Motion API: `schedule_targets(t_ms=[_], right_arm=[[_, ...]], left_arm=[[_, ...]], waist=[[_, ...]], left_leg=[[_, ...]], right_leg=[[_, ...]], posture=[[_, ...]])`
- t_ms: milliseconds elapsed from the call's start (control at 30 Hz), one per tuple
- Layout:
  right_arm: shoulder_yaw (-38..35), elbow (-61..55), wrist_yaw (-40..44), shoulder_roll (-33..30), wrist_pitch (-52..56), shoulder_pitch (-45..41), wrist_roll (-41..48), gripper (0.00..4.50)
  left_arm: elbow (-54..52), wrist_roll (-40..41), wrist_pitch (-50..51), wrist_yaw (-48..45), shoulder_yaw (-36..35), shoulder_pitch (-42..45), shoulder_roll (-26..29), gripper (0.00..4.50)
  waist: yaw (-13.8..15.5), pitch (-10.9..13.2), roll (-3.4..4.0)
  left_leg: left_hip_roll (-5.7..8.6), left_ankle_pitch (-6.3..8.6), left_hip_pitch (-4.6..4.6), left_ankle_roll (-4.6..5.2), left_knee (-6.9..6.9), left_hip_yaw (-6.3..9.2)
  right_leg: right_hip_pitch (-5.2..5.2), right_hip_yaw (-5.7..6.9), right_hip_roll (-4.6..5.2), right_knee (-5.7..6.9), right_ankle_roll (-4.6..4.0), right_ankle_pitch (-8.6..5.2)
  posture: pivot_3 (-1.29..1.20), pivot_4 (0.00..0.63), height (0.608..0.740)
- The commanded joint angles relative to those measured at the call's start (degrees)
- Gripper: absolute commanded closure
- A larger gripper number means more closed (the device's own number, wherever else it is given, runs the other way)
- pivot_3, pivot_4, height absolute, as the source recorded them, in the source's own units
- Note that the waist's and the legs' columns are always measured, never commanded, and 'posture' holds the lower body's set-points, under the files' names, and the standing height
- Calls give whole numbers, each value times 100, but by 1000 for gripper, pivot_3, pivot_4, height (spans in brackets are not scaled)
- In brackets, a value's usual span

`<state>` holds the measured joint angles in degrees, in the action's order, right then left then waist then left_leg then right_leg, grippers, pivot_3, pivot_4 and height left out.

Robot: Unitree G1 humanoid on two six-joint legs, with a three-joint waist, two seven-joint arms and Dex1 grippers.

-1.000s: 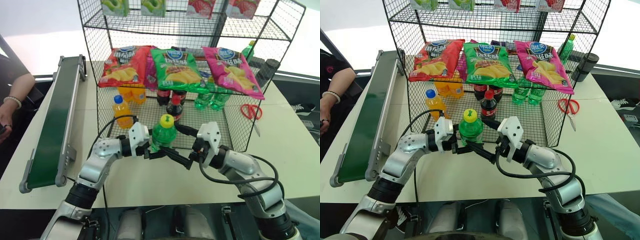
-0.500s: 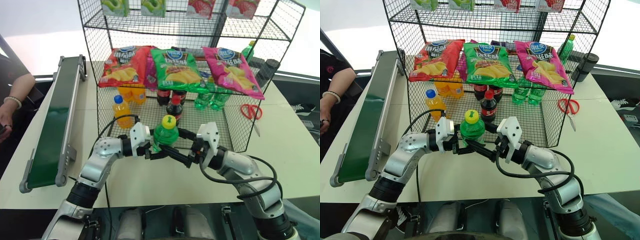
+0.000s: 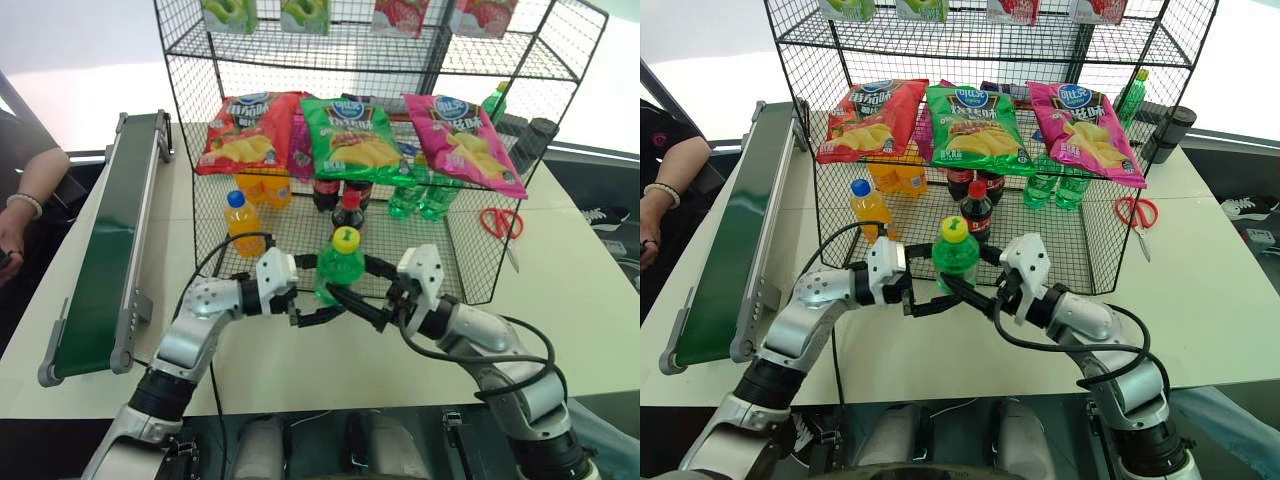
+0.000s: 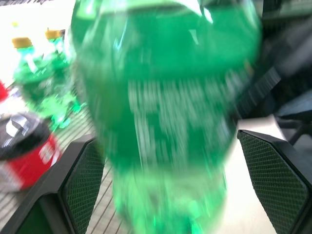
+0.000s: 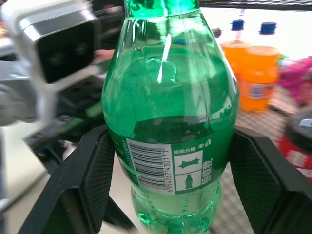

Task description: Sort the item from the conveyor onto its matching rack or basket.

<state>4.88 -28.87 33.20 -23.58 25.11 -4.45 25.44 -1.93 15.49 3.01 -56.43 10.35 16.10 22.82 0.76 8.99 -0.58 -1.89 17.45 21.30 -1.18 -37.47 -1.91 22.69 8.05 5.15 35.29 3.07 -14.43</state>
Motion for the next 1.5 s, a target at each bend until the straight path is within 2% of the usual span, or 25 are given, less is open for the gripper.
schedule_targets(t_ms=[33, 200, 300, 433, 833, 1167, 1267, 1500], right_arm=[[-489, 29, -248, 12, -381, 86, -173, 1581], [-1163, 853, -860, 63, -996, 181, -745, 1581], [-1350, 1461, -1177, 92, -1403, 10, -1080, 1581], [-1585, 2368, -1526, 367, -1667, -465, -1098, 1581], [-1579, 4098, -1655, 809, -2410, -1318, -1241, 1581], [-1614, 4543, -1678, 901, -2603, -1403, -1196, 1581], [-1579, 4477, -1625, 911, -2590, -1357, -1180, 131], [-1604, 3900, -1676, 806, -2465, -1017, -1239, 29]], left_arm=[[-25, -20, -41, 284, -312, -238, 120, 52], [-343, 6, 99, 706, -498, -629, 140, 52], [-619, 163, 313, 828, -527, -698, 96, 52], [-802, 98, 362, 837, -401, -738, 102, 52], [-962, 52, 373, 838, -263, -716, 77, 52], [-937, 60, 372, 796, -248, -636, 80, 52], [-924, 61, 366, 782, -238, -617, 84, 0], [-913, 52, 353, 788, -229, -586, 73, 0]], waist=[[2, 0, 0], [11, 0, 0], [7, 0, 2], [-41, -4, 14], [-13, -5, 23], [-11, -6, 26], [-15, -7, 27], [-12, -8, 29]], left_leg=[[0, 0, 0, 0, 0, 0], [0, 0, 1, 0, 0, -2], [1, 0, 2, 0, -10, -4], [0, 0, -3, 0, -16, -13], [-6, -1, -4, 0, -22, -19], [-9, -1, -3, 0, -29, -19], [-10, -1, -4, 0, -30, -19], [-13, -1, -5, 0, -31, -19]], right_leg=[[0, 0, 0, 0, 0, 0], [-1, 0, 9, -1, 1, 0], [-2, -1, 15, 5, 2, 1], [-2, -9, 8, 13, 2, 1], [0, -17, 0, 19, -1, 2], [-2, -21, 1, 23, -1, 3], [-2, -21, 1, 25, -1, 3], [-2, -22, 1, 29, -1, 3]], posture=[[0, 150, 735], [0, 150, 735], [0, 150, 735], [0, 150, 735], [0, 150, 735], [0, 150, 735], [0, 150, 735], [0, 150, 735]])
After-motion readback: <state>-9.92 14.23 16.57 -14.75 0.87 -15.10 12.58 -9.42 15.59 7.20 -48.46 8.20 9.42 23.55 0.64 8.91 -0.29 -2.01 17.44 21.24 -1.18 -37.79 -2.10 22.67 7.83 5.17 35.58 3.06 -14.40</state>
